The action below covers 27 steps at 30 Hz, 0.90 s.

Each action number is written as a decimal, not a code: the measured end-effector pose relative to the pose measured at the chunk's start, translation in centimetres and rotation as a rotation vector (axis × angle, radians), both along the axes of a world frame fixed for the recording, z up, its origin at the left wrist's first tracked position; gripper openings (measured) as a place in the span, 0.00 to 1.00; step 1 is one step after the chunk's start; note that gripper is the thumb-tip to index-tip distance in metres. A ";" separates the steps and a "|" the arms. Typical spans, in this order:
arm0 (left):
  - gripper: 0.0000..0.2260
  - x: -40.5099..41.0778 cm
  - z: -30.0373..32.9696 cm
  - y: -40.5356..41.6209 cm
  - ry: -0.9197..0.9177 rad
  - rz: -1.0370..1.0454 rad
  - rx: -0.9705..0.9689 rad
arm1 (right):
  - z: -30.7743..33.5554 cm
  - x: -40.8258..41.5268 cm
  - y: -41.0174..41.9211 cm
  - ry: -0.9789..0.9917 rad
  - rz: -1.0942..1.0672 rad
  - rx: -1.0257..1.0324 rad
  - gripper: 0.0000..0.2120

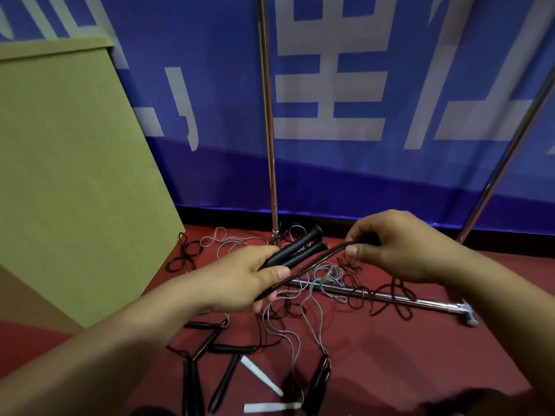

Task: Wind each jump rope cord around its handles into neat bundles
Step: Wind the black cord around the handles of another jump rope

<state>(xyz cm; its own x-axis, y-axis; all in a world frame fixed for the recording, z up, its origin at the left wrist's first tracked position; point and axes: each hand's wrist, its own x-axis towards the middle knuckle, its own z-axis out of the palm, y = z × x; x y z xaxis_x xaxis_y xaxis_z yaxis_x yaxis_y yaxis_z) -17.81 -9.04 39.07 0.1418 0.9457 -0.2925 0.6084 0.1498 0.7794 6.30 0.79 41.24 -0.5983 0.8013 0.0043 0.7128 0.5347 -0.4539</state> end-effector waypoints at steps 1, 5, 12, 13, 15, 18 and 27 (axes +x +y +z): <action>0.05 0.1 0.0 0.1 -0.003 0.004 0.016 | 0.1 0.1 0.0 -0.023 -0.034 0.055 0.07; 0.13 0.3 0.0 0.5 -0.130 0.101 0.083 | 0.1 0.5 0.5 0.073 -0.180 0.101 0.24; 0.18 0.8 0.5 0.3 -0.354 0.063 -0.067 | -0.5 -0.2 -0.2 0.468 -0.276 -0.115 0.25; 0.19 0.7 0.4 0.2 -0.350 0.051 -0.084 | -0.6 -0.3 -0.2 0.521 -0.267 -0.163 0.24; 0.22 0.7 0.3 0.2 -0.342 0.029 -0.126 | -0.8 -0.7 -0.1 0.633 -0.246 -0.272 0.21; 0.25 1.0 0.2 0.0 -0.370 -0.018 -0.196 | -1.2 -1.3 0.0 0.707 -0.196 -0.339 0.18; 0.24 1.6 0.7 -0.4 -0.560 -0.237 -0.329 | -1.4 -2.4 -0.1 0.645 -0.141 -0.289 0.19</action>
<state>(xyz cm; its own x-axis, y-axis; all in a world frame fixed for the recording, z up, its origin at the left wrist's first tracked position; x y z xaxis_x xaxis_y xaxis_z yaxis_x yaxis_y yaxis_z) -16.19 -9.44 39.79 0.5471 0.7451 -0.3814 0.1735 0.3448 0.9225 3.85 0.73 39.85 -0.4389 0.8932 0.0979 0.3081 0.2519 -0.9174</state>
